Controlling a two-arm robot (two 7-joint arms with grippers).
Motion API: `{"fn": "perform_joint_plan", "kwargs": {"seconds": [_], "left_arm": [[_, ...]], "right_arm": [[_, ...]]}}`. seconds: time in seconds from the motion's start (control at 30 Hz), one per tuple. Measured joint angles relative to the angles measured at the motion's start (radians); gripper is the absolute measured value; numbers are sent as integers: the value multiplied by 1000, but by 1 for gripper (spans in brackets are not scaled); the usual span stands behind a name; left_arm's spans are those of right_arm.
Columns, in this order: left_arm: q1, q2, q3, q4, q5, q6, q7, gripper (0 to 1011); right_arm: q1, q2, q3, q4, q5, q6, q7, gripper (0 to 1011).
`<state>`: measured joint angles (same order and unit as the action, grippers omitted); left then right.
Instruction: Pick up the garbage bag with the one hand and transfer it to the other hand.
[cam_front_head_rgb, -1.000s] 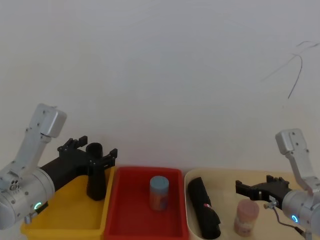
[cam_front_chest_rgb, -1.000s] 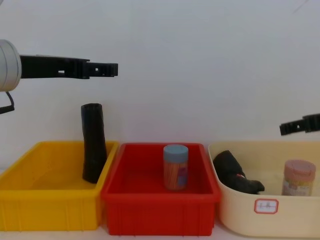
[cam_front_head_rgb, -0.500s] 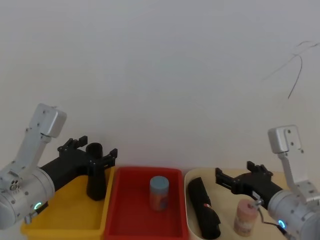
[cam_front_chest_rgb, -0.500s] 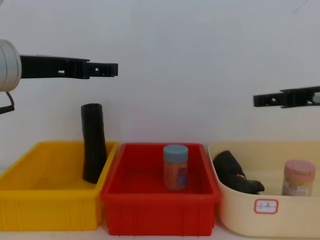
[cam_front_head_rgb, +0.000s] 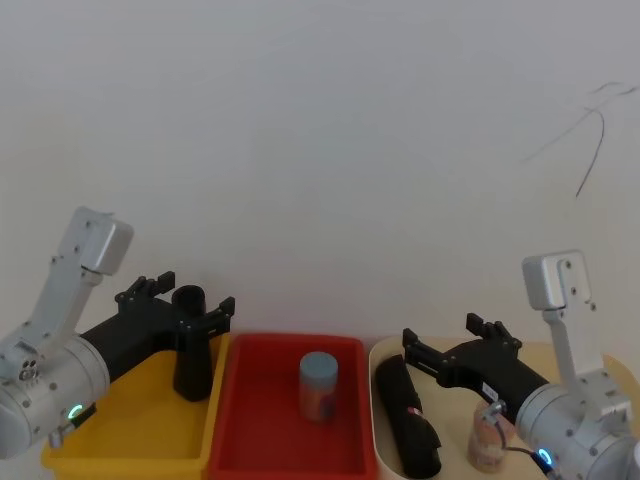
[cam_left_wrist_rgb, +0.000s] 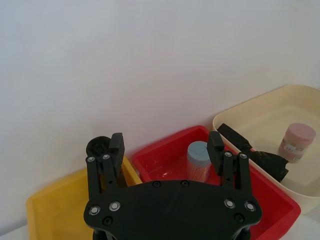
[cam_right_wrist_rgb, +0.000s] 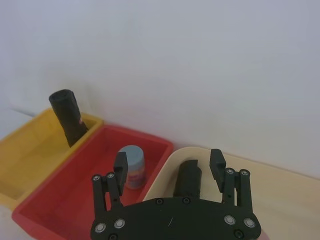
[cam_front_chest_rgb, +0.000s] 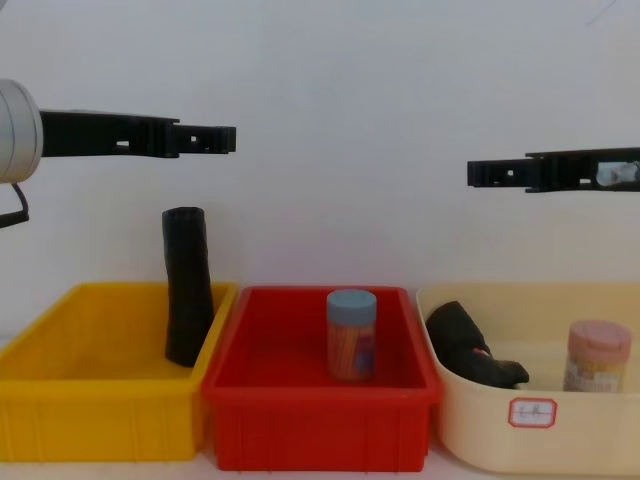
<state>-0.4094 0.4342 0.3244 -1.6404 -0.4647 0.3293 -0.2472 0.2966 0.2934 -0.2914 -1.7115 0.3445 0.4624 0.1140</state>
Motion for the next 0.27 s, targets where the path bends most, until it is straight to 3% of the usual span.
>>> {"fn": "perform_joint_plan", "kwargs": {"seconds": [0.27], "left_arm": [[0, 0, 0, 0, 0, 0, 0, 1000]], "right_arm": [[-8, -4, -3, -12, 1, -12, 5, 1000]]}}
